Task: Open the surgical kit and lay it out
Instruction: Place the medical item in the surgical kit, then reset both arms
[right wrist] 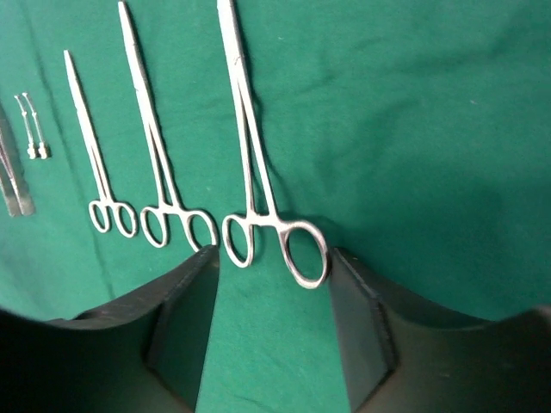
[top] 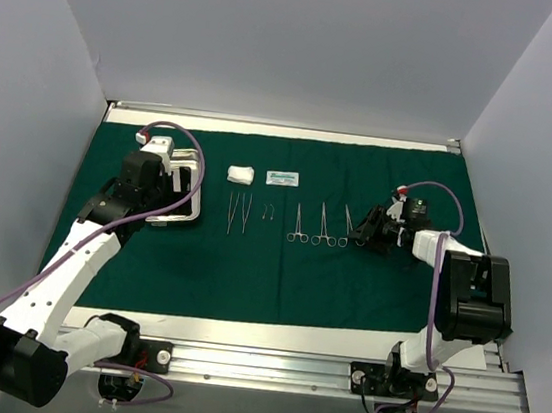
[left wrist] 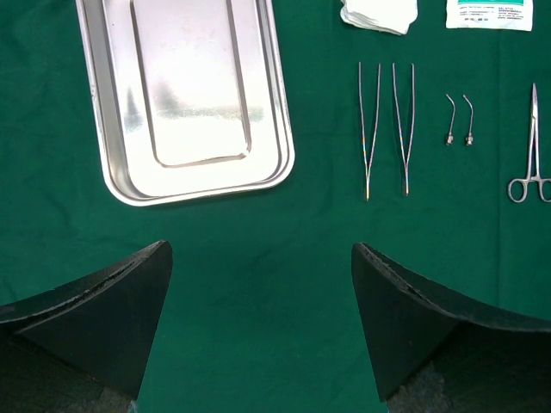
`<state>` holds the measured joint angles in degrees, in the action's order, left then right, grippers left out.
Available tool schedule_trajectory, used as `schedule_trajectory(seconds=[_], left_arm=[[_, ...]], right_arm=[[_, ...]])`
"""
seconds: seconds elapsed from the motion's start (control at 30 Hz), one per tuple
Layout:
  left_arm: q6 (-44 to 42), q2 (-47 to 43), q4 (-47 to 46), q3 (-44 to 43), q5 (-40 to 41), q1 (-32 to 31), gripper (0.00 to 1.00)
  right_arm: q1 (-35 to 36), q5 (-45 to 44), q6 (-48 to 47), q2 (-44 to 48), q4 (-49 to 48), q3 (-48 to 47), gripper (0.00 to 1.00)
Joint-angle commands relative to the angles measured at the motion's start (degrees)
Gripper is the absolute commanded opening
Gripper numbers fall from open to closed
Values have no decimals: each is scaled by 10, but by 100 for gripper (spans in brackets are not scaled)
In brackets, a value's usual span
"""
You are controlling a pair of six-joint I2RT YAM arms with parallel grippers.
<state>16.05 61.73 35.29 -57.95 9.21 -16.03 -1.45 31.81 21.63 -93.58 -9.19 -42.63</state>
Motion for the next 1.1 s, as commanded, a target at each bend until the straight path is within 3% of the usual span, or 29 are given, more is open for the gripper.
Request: schedule_trajectory(seconds=[0.0, 0.3, 0.5, 0.8, 1.07], left_arm=[[-4, -1, -29, -1, -5, 3, 94], [-2, 0, -30, -1, -8, 7, 94], [1, 0, -32, -3, 0, 8, 94], [17, -53, 45, -71, 61, 11, 94], [2, -120, 150, -199, 138, 13, 94]], right_arm=[[-5, -74, -11, 24, 70, 5, 51], [-2, -139, -2, 113, 131, 4, 65], [3, -230, 15, 225, 205, -32, 68], [6, -383, 10, 402, 319, -166, 80], [5, -431, -39, 486, 374, -292, 87]])
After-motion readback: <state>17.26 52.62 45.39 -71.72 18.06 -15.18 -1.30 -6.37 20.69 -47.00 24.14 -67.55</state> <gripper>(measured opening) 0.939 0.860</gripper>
